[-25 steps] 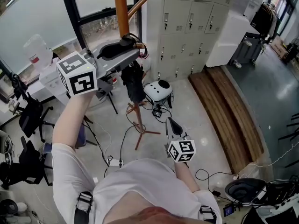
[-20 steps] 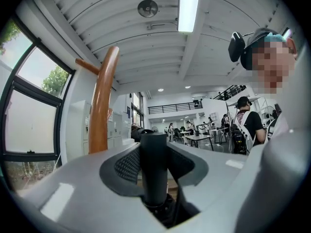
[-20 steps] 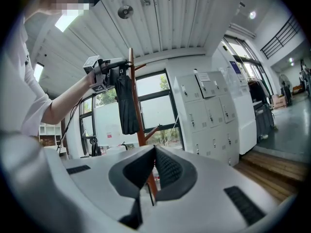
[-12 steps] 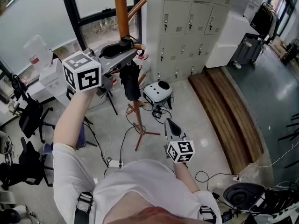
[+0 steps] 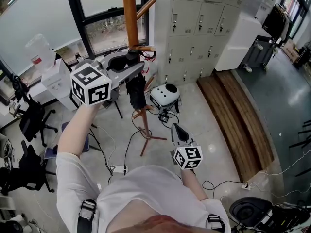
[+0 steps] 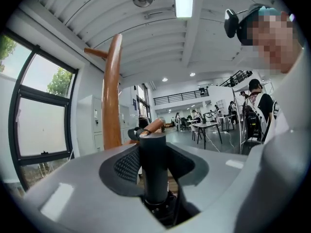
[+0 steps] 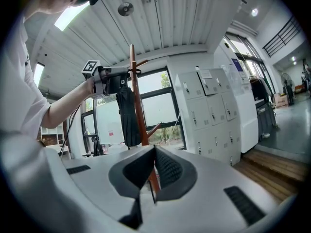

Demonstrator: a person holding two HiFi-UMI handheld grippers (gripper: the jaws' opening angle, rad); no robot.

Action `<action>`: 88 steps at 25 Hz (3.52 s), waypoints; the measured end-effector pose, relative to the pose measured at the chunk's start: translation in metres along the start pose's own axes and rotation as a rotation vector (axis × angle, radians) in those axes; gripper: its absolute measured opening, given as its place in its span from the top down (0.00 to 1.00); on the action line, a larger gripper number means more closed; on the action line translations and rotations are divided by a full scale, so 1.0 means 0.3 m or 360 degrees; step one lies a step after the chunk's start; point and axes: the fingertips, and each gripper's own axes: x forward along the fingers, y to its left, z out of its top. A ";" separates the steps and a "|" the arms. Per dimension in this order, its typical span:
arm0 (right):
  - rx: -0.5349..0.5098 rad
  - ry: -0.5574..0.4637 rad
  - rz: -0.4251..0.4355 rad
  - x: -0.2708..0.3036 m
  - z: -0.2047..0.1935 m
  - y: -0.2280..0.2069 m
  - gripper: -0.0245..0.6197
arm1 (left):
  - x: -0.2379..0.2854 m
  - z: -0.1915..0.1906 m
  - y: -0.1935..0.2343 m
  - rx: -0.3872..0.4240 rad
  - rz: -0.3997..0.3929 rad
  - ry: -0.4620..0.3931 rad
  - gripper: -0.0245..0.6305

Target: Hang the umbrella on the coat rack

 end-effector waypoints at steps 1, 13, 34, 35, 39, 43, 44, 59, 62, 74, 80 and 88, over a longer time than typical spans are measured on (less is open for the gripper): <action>0.0000 -0.0001 0.0001 0.002 0.001 0.004 0.95 | -0.002 -0.003 -0.008 0.0022 0.0002 0.0006 0.73; -0.0004 0.0019 0.0010 0.005 -0.015 0.021 0.95 | 0.002 -0.100 -0.071 -0.0052 -0.0055 0.0078 0.72; 0.0001 0.0062 0.0015 -0.009 -0.028 0.009 0.95 | 0.075 -0.330 -0.077 -0.0090 0.0017 0.0110 0.73; 0.0002 0.0063 0.0017 -0.009 -0.032 0.010 0.95 | 0.076 -0.335 -0.075 -0.0096 0.0026 0.0100 0.73; 0.0009 0.0070 0.0019 -0.008 -0.045 0.017 0.95 | 0.074 -0.346 -0.063 -0.0139 0.0058 0.0043 0.73; 0.0014 0.0074 0.0012 -0.007 -0.046 0.005 0.95 | 0.085 -0.338 -0.059 -0.0220 0.0038 -0.0062 0.73; 0.0016 0.0075 0.0010 -0.008 -0.049 0.001 0.95 | 0.086 -0.339 -0.058 -0.0242 0.0040 -0.0086 0.73; 0.0032 0.0089 0.0028 0.022 -0.056 -0.008 0.95 | -0.026 -0.355 -0.009 -0.0217 0.0321 -0.0117 0.66; 0.0028 0.0082 0.0019 0.027 -0.053 -0.016 0.95 | -0.080 -0.339 -0.029 -0.0147 0.0402 -0.0151 0.67; -0.0004 0.0045 0.0001 0.053 -0.028 -0.033 0.95 | -0.209 -0.423 -0.164 -0.0029 0.0620 -0.0246 0.95; -0.0028 0.0036 -0.0003 0.056 -0.013 -0.035 0.95 | -0.225 -0.542 -0.243 -0.0157 0.0550 -0.0270 0.95; -0.0058 0.0028 0.0034 0.049 0.002 -0.022 0.95 | -0.228 -0.703 -0.288 -0.0243 0.0584 -0.0222 0.95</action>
